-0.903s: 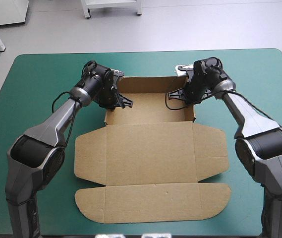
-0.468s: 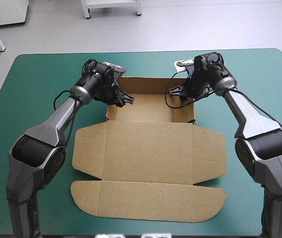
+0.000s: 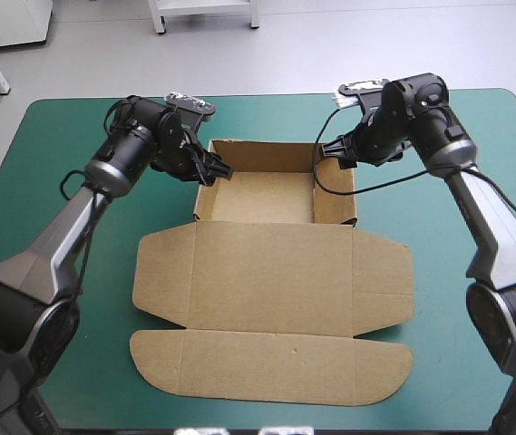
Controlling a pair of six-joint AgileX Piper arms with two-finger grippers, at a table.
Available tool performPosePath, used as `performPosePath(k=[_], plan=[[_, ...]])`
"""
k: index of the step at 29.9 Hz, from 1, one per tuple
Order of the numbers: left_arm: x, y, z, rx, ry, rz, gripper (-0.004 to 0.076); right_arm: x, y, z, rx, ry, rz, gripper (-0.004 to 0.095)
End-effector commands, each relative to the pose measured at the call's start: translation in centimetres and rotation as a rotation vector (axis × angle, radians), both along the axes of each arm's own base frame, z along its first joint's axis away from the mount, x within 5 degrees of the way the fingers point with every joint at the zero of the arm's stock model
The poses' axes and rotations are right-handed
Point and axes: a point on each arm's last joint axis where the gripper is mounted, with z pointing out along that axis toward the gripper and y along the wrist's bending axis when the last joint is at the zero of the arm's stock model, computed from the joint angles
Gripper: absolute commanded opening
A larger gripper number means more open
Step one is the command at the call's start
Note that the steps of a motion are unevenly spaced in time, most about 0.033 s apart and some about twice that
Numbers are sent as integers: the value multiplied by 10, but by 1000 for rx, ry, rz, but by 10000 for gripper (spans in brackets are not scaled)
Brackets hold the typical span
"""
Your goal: Fold the box
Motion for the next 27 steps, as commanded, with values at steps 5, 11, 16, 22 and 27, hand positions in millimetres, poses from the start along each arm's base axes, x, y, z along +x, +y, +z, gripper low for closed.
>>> performPosePath(k=[5, 11, 16, 22, 27], plan=[[-85, 38, 49, -92, -247, 1, 480, -77, -25, 31, 42, -156, 21, 486], [-143, 64, 48, -125, -308, 2, 475, -134, -40, 25, 150, -300, 17, 486], [-180, 81, 45, -133, -315, 5, 475, -156, -48, 23, 179, -399, 12, 486], [-226, 99, 30, -165, -270, 8, 475, -142, -45, 12, 169, -375, 5, 486], [-264, 114, 25, -191, -277, 5, 475, -118, -35, 3, 182, -342, -2, 486]])
